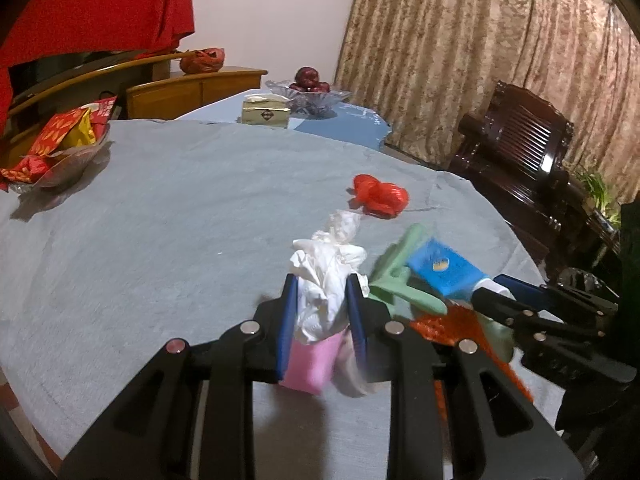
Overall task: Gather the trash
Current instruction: 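Grasp the white tissue with the left tool while the right tool grasps the green glove, then lift the tissue with the left tool while the right tool regrasps the green glove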
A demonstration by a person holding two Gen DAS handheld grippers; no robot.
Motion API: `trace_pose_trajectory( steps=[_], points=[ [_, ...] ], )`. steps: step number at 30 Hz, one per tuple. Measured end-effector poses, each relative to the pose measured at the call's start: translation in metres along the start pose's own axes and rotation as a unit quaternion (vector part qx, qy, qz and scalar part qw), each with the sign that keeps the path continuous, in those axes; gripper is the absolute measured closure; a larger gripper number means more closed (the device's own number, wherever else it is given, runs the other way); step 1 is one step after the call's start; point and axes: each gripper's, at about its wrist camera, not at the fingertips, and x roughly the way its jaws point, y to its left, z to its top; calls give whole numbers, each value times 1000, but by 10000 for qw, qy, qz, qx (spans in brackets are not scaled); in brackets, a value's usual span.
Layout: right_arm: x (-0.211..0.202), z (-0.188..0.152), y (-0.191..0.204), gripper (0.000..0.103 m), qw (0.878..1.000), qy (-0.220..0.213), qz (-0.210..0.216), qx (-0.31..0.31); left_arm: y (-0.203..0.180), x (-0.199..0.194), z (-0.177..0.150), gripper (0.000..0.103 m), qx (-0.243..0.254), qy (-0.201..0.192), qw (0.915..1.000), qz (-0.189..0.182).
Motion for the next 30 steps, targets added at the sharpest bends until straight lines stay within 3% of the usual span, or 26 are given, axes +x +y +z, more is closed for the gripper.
trace_pose_trajectory(
  steps=[7, 14, 27, 30],
  points=[
    [-12, -16, -24, 59, 9990, 247, -357, 41, -23, 0, -9, 79, 66, 115, 9996, -255],
    [-33, -15, -30, 57, 9988, -23, -485, 1, -35, 2, -12, 79, 164, 167, 9993, -299],
    [-37, -14, -6, 65, 9996, -11, 88, -261, -28, -2, -13, 79, 151, 128, 9997, -165],
    [-34, -17, -2, 65, 9992, 23, -109, -393, -22, -2, -12, 79, 102, 139, 9997, -145]
  ],
)
